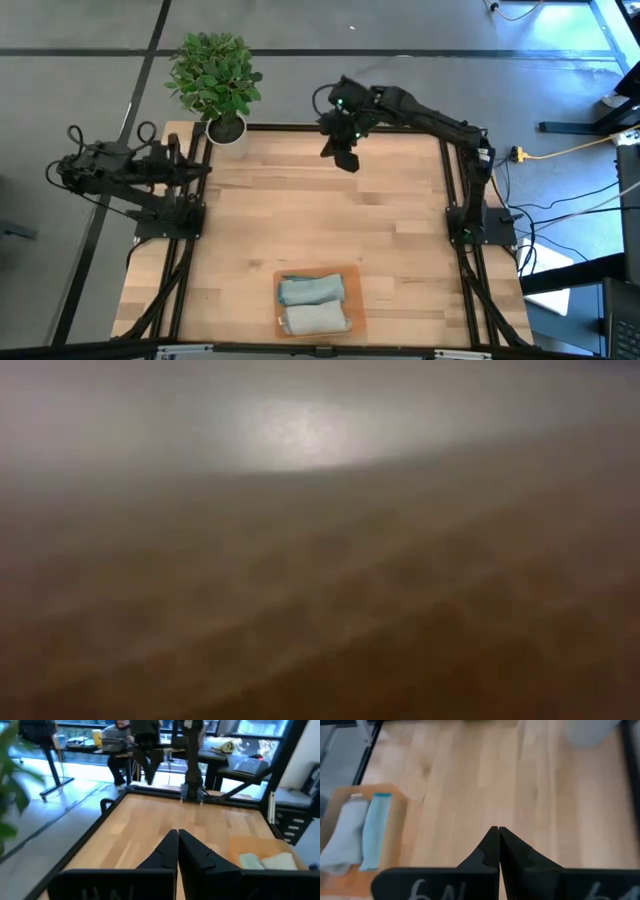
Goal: Roll microfiber towels into tight, uniform cylinder then place into a basket
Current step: Return to Home Position
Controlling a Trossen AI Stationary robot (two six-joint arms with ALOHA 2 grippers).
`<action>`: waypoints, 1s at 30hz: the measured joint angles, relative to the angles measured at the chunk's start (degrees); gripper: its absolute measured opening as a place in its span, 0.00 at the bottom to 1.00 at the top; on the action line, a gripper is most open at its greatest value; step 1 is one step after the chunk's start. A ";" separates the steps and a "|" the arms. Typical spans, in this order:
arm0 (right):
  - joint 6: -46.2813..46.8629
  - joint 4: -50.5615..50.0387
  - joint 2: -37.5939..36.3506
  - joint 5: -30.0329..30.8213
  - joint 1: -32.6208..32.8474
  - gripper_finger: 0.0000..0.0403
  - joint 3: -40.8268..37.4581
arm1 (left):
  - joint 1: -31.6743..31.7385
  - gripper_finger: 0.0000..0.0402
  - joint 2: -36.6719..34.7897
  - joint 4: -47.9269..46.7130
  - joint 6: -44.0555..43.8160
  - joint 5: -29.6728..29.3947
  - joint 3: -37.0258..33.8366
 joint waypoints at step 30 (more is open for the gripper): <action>10.96 55.95 -43.67 -4.34 -8.73 0.01 -67.86 | 0.04 0.00 -16.38 33.09 7.95 -9.23 -35.94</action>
